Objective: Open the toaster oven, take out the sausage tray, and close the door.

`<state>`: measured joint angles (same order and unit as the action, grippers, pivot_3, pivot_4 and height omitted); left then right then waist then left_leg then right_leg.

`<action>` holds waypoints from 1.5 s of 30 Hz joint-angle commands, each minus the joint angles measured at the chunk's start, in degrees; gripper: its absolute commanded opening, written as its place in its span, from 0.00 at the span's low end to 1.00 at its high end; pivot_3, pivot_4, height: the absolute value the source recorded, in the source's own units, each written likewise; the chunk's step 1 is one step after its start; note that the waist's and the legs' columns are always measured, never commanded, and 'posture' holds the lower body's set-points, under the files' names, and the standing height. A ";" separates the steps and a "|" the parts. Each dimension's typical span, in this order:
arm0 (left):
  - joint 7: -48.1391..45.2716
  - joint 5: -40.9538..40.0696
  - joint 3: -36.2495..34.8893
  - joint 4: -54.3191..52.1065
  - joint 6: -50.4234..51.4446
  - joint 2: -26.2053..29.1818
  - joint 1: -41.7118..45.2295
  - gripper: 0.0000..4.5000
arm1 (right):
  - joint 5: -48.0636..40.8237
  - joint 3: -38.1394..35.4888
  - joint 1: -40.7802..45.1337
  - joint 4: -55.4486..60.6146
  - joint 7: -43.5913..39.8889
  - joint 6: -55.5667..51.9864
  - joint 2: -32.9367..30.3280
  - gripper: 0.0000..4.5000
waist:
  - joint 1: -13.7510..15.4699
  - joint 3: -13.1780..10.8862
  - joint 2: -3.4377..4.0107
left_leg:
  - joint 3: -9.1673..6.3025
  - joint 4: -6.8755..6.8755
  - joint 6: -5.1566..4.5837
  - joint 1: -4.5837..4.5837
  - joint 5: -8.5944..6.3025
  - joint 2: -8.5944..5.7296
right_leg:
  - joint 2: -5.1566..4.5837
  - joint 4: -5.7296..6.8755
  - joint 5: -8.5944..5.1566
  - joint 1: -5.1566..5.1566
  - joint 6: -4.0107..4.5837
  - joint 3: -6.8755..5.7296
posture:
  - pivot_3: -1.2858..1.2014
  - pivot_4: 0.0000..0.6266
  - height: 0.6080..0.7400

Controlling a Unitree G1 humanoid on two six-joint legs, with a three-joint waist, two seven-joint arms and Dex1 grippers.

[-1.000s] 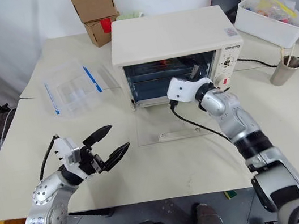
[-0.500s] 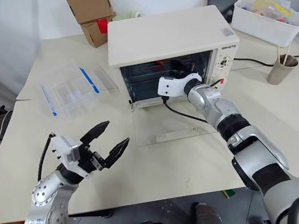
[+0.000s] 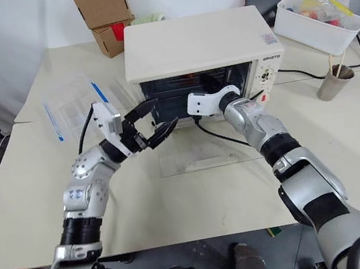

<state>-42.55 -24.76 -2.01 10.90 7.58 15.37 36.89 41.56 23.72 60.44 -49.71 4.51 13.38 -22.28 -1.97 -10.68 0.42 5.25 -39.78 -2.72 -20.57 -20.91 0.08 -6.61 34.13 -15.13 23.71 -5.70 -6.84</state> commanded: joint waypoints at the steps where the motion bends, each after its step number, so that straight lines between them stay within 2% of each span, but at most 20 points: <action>1: 0.25 0.10 -1.76 2.29 -1.75 -0.24 2.35 1.00 | -2.21 -1.97 0.91 2.95 0.71 1.28 -0.78 0.00 | 0.06 0.00 0.00 | 0.00 0.02 0.00 0.00 0.00 -0.01 | -0.02 -0.01 0.00 0.00 0.00 0.01 | 0.52 0.24 1.00; 9: 0.35 -1.43 -3.61 4.46 -1.26 -0.44 3.92 1.00 | -3.27 -2.75 -3.69 12.93 -2.84 2.56 -3.49 0.00 | 0.22 -0.01 0.00 | -0.04 0.05 0.00 -0.06 0.00 0.00 | -0.02 -0.05 0.00 0.04 0.00 0.05 | 0.52 0.24 1.00; 15: -2.72 -2.01 -3.62 5.17 -0.89 0.13 2.68 1.00 | -4.10 -5.40 -16.71 34.10 -9.79 -1.08 -7.00 0.00 | 0.38 -0.01 0.00 | -0.05 0.10 0.01 -0.08 0.00 0.01 | 0.01 -0.10 0.00 0.06 0.00 0.02 | 0.52 0.24 1.00; 20: -4.79 -2.14 -3.58 6.04 -0.28 0.80 2.78 1.00 | -3.30 -7.74 -29.04 51.03 -15.92 -7.30 -7.25 0.00 | 0.50 -0.01 -0.01 | -0.04 0.06 0.02 -0.08 0.00 0.02 | 0.03 -0.12 0.00 0.05 0.00 0.04 | 0.52 0.24 1.00; 27: -8.31 -3.06 -3.71 6.19 0.79 2.09 2.86 1.00 | -0.80 -9.84 -40.22 64.48 -20.45 -13.22 -7.39 0.00 | 0.72 -0.01 -0.01 | 0.02 0.04 0.03 -0.04 0.01 0.00 | 0.04 -0.10 0.00 0.05 0.00 0.03 | 0.52 0.24 1.00; 31: -9.80 -4.10 -4.36 4.75 2.43 2.70 1.97 1.00 | 0.40 -10.65 -42.71 68.09 -21.99 -14.81 -7.82 0.00 | 1.04 -0.01 -0.02 | 0.03 0.02 0.03 -0.04 0.00 -0.05 | 0.03 -0.11 0.01 0.04 -0.01 0.00 | 0.52 0.24 1.00; 37: -10.41 -9.17 -6.20 -4.21 13.53 7.33 -4.02 1.00 | 0.26 -12.74 -46.48 73.34 -25.51 -15.07 -10.56 0.00 | 1.39 -0.02 -0.02 | 0.02 0.00 0.04 -0.03 0.00 -0.02 | 0.03 -0.09 0.00 0.05 -0.01 0.08 | 0.52 0.24 1.00; 42: -2.61 -18.65 -9.18 -13.53 37.28 12.77 -9.21 1.00 | -0.83 -14.48 -51.26 78.94 -28.49 -13.55 -12.56 0.00 | 1.88 -0.04 -0.05 | 0.00 -0.01 0.04 -0.01 0.00 -0.02 | 0.01 -0.09 0.00 0.03 -0.01 0.22 | 0.52 0.24 1.00; 45: 3.49 -26.59 -12.97 -15.73 49.21 12.39 -9.42 1.00 | -1.56 -14.96 -52.27 79.95 -29.34 -11.86 -13.19 0.00 | 1.96 -0.06 -0.09 | -0.06 -0.09 0.05 0.00 -0.01 -0.05 | -0.05 -0.06 0.01 -0.02 -0.01 0.22 | 0.52 0.24 1.00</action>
<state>-42.34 -45.46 -12.62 -1.40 50.39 28.04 26.65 41.06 10.76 7.95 26.79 -24.84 0.00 -34.83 -0.01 -10.74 0.33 5.18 -39.92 -2.66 -20.58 -20.92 0.03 -6.66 34.08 -15.12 23.68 -5.71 -6.61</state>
